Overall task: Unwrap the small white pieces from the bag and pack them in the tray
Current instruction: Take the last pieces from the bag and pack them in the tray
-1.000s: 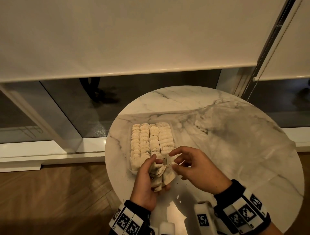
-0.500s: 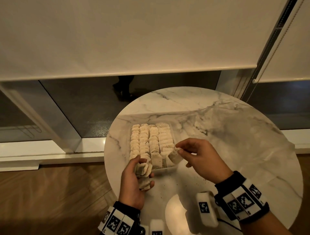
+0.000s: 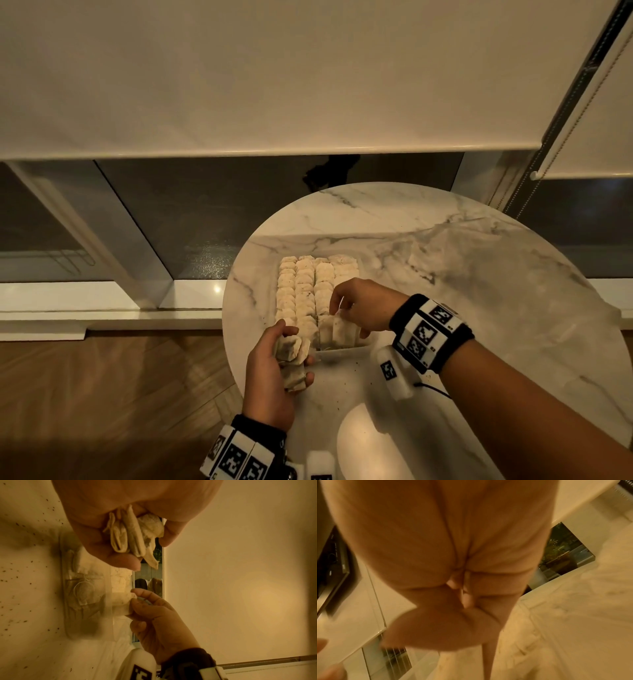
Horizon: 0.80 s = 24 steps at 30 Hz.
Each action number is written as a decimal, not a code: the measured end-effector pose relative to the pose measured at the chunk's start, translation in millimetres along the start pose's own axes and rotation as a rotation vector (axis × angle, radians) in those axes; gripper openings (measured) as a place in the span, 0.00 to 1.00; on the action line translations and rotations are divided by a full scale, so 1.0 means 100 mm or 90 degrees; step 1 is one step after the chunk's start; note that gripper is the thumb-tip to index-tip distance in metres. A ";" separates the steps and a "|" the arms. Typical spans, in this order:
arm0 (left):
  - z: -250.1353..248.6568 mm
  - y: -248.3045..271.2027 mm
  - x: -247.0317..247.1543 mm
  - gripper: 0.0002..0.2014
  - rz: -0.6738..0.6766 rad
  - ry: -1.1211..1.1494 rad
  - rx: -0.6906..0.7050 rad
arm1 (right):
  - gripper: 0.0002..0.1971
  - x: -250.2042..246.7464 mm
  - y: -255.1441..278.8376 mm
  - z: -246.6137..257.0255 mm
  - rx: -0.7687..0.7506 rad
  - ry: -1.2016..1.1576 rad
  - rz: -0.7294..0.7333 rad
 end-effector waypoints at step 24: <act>0.00 0.02 0.11 0.15 0.042 0.061 -0.008 | 0.14 -0.08 0.12 -0.11 -0.053 0.025 -0.190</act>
Point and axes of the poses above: each hand's wrist, its own y-axis away from the middle knuckle, its own x-axis out of the palm, z = x × y, the point moved 8 cm from there along -y, towards the middle knuckle, and after that the axes turned 8 degrees about -x, right-handed, at the moved point
